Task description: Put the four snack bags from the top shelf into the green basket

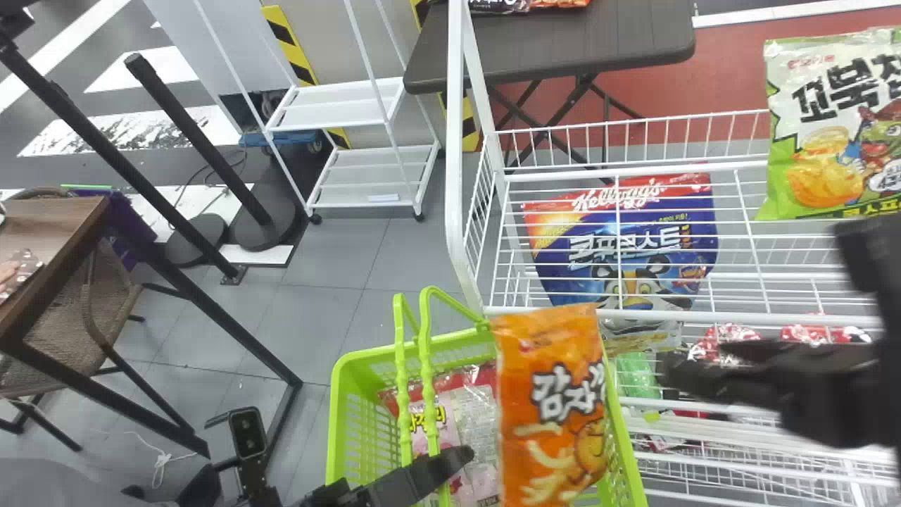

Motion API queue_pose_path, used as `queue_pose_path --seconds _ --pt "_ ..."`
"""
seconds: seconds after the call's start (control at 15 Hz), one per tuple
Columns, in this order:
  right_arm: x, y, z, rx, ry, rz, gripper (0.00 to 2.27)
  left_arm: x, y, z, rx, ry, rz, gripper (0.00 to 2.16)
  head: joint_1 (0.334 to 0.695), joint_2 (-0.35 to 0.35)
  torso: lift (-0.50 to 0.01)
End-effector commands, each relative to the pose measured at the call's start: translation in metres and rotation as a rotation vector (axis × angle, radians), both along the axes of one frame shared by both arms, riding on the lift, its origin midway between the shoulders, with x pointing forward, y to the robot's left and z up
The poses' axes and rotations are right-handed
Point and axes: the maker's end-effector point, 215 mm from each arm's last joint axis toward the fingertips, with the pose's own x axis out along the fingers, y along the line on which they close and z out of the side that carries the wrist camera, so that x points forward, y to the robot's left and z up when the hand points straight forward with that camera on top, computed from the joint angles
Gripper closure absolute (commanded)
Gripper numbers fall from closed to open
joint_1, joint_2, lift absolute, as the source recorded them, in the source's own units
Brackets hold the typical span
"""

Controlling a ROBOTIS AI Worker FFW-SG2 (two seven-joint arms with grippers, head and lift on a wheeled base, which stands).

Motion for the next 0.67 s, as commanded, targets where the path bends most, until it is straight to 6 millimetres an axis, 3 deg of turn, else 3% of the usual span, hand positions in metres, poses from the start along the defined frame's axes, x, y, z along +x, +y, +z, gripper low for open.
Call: queue_pose_path --seconds 0.0,0.07,0.2,0.27,0.47,0.6 --pt "0.023 -0.043 0.019 0.063 -0.024 -0.074 0.04 0.001 -0.002 0.003 -0.011 -0.009 -0.006 2.15 0.695 0.257 0.000" --pt "0.034 -0.059 0.026 0.066 -0.059 -0.117 0.04 0.002 -0.003 0.004 -0.012 -0.013 -0.007 2.15 0.695 0.215 0.000" --pt "0.072 -0.113 0.041 0.033 -0.173 -0.252 0.04 0.001 -0.002 0.003 -0.014 -0.010 -0.006 2.15 0.695 0.159 0.000" --pt "0.091 -0.135 0.045 0.023 -0.227 -0.299 0.04 0.002 -0.002 0.003 -0.014 -0.010 -0.005 2.15 0.695 0.089 0.000" --pt "0.134 -0.183 0.046 -0.060 -0.291 -0.380 0.04 0.004 -0.002 0.004 -0.014 -0.016 -0.006 2.15 0.695 -0.008 0.000" --pt "0.166 -0.205 0.034 -0.090 -0.301 -0.421 0.04 0.004 -0.002 0.003 -0.018 -0.013 -0.005 2.15 0.695 -0.060 0.000"
